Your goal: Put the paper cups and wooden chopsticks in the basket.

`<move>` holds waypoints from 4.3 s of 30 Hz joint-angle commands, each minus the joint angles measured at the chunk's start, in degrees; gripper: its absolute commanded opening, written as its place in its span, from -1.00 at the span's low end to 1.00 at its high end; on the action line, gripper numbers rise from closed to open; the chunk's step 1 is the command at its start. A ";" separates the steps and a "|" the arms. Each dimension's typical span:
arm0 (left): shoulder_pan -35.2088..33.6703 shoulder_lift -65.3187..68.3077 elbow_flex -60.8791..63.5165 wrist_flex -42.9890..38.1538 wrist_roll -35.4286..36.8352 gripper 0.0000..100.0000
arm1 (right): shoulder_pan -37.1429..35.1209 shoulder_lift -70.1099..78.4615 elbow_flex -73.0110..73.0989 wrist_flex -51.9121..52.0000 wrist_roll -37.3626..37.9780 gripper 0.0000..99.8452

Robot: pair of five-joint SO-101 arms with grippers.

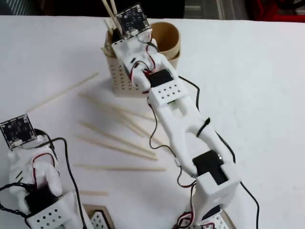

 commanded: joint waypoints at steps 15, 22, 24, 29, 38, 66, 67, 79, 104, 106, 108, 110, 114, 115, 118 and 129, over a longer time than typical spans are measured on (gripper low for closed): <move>-0.57 -0.57 -0.44 -1.32 0.09 -0.79 | -1.45 -13.58 -0.53 12.62 -1.76 -0.62; -0.57 -0.57 -0.35 -1.32 0.09 -0.79 | -4.53 -23.52 -0.35 20.79 -1.67 -0.62; -0.57 -0.57 -0.09 -1.58 0.09 -0.79 | -5.85 -26.15 -0.35 25.27 -1.67 -0.62; -0.57 -0.57 0.53 -2.90 0.09 -0.79 | -8.75 -30.55 -0.35 38.37 0.53 -0.62; -0.57 -0.57 0.53 -2.90 0.09 -0.79 | -11.03 -30.99 6.77 54.37 13.80 -0.62; -0.48 -0.57 0.53 -2.90 0.09 -0.79 | -11.91 8.66 2.73 47.34 29.45 -0.34; -0.48 -0.57 0.53 -2.90 0.09 -0.79 | -11.47 9.89 1.41 47.34 29.45 -0.34; -0.48 -0.57 0.53 -2.90 0.09 -0.79 | -10.07 21.85 -8.00 51.82 29.54 -0.38; -0.48 -0.57 0.70 -2.90 -1.58 -0.79 | -16.22 11.47 -13.63 70.55 36.31 -0.96; -0.48 -0.57 0.70 -2.90 -1.67 -0.79 | -15.96 7.96 -13.63 71.43 36.22 -0.96; -0.48 -0.57 0.70 -2.90 -1.76 -0.79 | -15.78 4.62 -13.54 71.96 36.22 -0.96; -0.48 -0.57 0.79 -2.90 -1.76 -0.79 | -15.52 1.63 -13.27 72.04 36.22 -0.96; -0.48 -0.57 0.79 -2.90 -1.76 -0.79 | -14.90 -3.65 -13.71 72.75 35.08 -0.96; -0.48 -0.57 0.79 -2.90 -1.76 -0.79 | -14.64 -5.23 -13.98 72.31 34.55 -0.96; -0.48 -0.57 0.79 -2.90 -1.76 -0.79 | -14.02 -9.71 -17.23 70.73 33.49 -0.96; -0.48 -0.57 0.79 -2.90 -1.76 -0.79 | -9.71 -14.64 -37.01 56.84 21.89 -0.96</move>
